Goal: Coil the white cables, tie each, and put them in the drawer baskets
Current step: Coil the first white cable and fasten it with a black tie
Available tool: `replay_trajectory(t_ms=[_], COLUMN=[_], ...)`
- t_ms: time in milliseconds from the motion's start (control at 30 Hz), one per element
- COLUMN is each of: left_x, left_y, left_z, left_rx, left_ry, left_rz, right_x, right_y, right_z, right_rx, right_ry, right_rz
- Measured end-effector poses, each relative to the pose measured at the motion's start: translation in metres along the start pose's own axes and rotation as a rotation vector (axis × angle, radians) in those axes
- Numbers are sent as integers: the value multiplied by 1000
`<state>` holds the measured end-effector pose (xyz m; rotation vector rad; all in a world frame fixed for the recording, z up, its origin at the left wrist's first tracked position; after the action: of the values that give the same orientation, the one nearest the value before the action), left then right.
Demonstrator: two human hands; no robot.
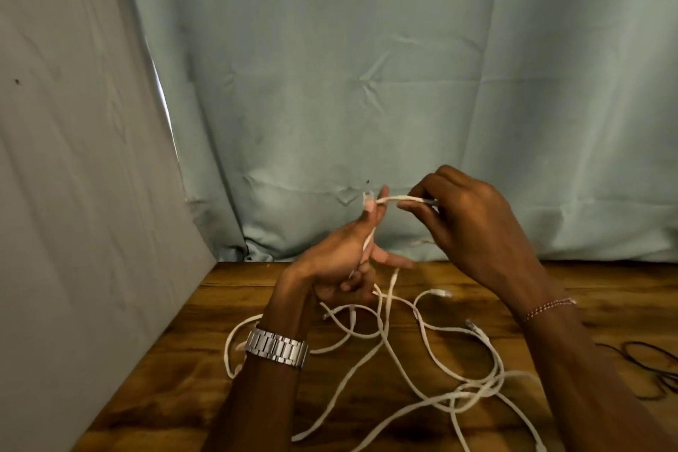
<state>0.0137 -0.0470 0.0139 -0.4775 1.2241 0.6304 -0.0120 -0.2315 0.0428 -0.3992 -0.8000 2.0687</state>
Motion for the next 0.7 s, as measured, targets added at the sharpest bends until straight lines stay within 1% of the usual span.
replay_trajectory(t_ms=[100,167,200,267,367,467,533,633,700], left_x=[-4,-7,-7,-4,-2,-6,-7,-2,0], left_y=[-8,-10,-10,-11,-10,-10,-9,-10,-10], left_z=[-3,-3,-1,8,16,13,10,10,9], left_rx=[-117,-206,-245,-250,-250,-219,-223,-291,-289], left_ry=[237,442,547,716,877,945,934,830,764], left_rz=[-154,-274,-334,-443,-550,-582,-555,-487,-424], right_x=[22,33,36,40,40,30,22,13,8], right_y=[-1,0,1,3,4,5,6,9,9], right_z=[3,8,9,6,-7,-21,-24,-26,-33], right_rx=[73,166,234,391,654,830,925,1007,1023], right_ry=[-137,-233,-268,-302,-288,-322,-364,-301,-254], right_rz=[-9,-2,12,56,103,96,67,65,42])
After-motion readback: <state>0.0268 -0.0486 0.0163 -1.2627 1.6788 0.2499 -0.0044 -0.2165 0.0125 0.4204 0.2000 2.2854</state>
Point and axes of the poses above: each hand's wrist, its own y-axis away from the middle knuckle, its own z-axis out of the back of the hand, x = y × z, the point moved 1 cm from there along -y, towards the middle knuckle, and after that the axes turned 14 degrees about x, right-handed, at the moved point
